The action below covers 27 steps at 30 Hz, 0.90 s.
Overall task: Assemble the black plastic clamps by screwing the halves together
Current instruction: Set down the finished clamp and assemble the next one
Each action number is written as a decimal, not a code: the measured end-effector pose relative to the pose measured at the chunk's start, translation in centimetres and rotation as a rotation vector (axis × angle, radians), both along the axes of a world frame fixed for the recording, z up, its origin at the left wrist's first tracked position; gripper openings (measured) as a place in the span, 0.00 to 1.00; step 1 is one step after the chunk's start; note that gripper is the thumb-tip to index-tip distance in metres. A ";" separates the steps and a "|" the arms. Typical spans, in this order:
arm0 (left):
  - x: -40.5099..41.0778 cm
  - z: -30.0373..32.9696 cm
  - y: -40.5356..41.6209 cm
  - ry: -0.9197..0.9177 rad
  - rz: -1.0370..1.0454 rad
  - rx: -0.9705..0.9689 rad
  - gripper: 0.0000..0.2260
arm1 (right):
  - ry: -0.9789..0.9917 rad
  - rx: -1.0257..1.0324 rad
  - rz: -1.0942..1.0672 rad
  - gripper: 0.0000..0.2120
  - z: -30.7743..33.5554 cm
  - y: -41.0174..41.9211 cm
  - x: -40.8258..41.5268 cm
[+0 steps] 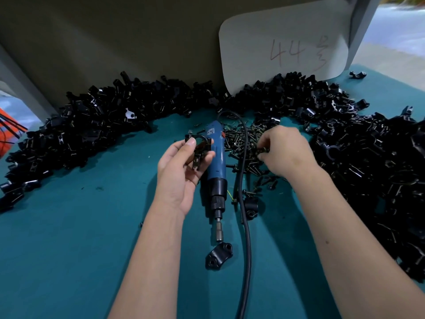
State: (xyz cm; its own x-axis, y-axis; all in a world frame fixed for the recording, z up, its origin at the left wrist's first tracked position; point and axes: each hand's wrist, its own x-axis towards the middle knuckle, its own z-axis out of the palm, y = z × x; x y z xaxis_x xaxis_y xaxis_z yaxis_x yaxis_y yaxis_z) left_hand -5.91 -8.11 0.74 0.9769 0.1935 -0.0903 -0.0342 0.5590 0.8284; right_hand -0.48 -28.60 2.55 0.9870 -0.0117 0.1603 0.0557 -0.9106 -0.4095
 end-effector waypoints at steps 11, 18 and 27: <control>-0.1 0.3 -0.4 -0.029 -0.044 0.068 0.17 | -0.052 0.865 0.228 0.09 1.2 1.4 -0.7; -0.4 0.3 -0.3 -0.060 -0.119 0.083 0.18 | -0.128 1.067 0.354 0.03 0.5 4.8 -1.1; -0.5 0.2 -0.2 -0.047 -0.160 0.064 0.17 | -0.089 1.002 0.440 0.02 0.1 3.4 -0.6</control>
State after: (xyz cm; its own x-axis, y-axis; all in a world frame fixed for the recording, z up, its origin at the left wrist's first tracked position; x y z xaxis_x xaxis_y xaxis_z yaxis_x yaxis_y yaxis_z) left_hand -6.37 -8.31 0.93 0.9986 0.0395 -0.0365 0.0115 0.5069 0.8619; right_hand -1.06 -25.15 2.69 0.9221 0.1736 0.3457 0.3604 -0.0605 -0.9308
